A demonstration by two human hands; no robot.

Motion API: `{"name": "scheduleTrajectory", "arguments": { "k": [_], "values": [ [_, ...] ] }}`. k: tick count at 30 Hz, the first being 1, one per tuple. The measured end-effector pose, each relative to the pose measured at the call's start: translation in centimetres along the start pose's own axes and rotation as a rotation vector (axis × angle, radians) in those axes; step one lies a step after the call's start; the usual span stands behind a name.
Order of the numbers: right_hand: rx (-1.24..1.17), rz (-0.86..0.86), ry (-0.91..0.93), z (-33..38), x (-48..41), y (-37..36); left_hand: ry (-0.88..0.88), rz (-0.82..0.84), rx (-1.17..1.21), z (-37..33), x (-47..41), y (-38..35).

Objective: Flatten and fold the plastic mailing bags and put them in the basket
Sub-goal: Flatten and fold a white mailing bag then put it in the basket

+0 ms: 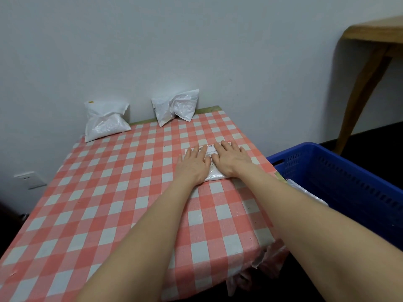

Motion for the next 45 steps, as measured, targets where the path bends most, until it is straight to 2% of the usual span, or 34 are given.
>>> {"name": "scheduleTrajectory", "arguments": {
  "k": [9,15,21,25,28,30,36,42,45],
  "values": [
    [0.003,0.0,-0.004,0.0,0.0,-0.2,0.002,0.023,-0.018,0.0,0.1,-0.2],
    [-0.014,-0.017,0.001,0.0,0.0,-0.1,0.006,-0.046,-0.011,0.1,0.0,-0.1],
    [-0.046,-0.007,0.012,-0.1,0.2,0.0,0.01,-0.004,-0.005,0.1,-0.1,-0.2],
    [-0.243,-0.027,0.027,-0.8,0.5,1.3,0.003,0.059,0.069,0.5,-0.2,0.6],
    [-0.388,-0.207,-0.131,-2.4,1.1,3.4,0.078,0.004,0.194,0.9,0.1,1.8],
    [-0.396,-0.259,-0.229,-3.3,1.8,4.1,0.149,-0.025,0.166,1.0,0.6,2.3],
    [-0.63,-0.249,-0.328,-4.3,3.6,4.2,0.233,-0.056,0.031,-0.4,2.5,3.3],
    [-1.068,-0.266,-0.425,-3.8,5.1,4.2,0.244,-0.047,0.195,-1.6,3.1,3.8],
    [-1.201,-0.237,-0.477,-3.9,5.9,4.2,0.232,-0.066,0.295,-2.2,3.3,4.4]
  ]
}}
Point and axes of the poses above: each hand's wrist, its own x-axis away from the middle knuckle, its own y-axis out of the back of the hand, z = x × y, the point moved 5 cm from there along -x, towards the middle knuckle, and after that the axes turned 6 degrees about -x, right-handed, at the moved point
